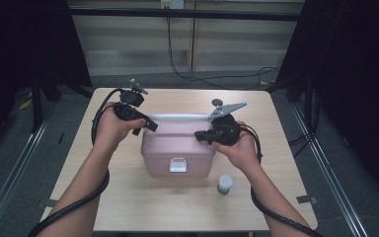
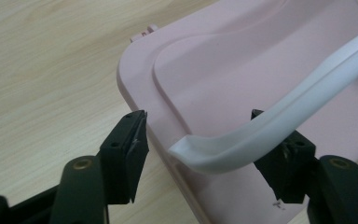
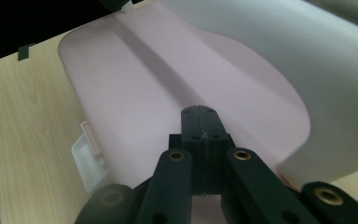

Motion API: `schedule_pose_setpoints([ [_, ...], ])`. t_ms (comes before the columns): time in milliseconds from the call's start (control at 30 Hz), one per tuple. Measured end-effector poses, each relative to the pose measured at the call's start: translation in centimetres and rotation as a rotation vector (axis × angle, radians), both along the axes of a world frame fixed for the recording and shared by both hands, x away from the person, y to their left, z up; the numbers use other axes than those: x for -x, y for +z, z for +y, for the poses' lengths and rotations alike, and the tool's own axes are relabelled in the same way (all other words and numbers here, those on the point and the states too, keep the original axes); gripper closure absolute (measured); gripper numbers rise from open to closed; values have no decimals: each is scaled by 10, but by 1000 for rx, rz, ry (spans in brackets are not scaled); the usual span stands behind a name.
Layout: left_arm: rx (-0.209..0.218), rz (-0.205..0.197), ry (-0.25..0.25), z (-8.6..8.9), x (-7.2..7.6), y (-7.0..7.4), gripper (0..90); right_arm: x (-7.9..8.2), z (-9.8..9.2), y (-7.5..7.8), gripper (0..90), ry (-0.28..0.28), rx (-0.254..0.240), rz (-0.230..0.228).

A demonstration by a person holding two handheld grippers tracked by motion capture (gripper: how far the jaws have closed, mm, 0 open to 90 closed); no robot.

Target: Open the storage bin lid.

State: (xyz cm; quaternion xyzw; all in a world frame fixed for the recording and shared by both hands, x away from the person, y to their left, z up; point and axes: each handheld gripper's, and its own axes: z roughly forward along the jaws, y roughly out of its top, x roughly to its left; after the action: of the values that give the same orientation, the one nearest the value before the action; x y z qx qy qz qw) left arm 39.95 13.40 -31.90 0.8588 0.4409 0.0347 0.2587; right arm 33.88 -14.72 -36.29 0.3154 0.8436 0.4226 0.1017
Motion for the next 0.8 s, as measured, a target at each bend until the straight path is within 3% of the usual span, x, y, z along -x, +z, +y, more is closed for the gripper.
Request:
schedule_pose_setpoints([
  [400, -1, -51, 5, 0, 0, 9, 640, 0, 0, 0, 900, -1, 0, 0],
  [600, 0, -50, 9, 0, -2, 9, 668, -1, -2, -1, 900, 2, -22, 11],
  [800, -14, -53, -5, 0, -6, 10, 675, -1, -1, 1, 900, -2, -14, 2],
])
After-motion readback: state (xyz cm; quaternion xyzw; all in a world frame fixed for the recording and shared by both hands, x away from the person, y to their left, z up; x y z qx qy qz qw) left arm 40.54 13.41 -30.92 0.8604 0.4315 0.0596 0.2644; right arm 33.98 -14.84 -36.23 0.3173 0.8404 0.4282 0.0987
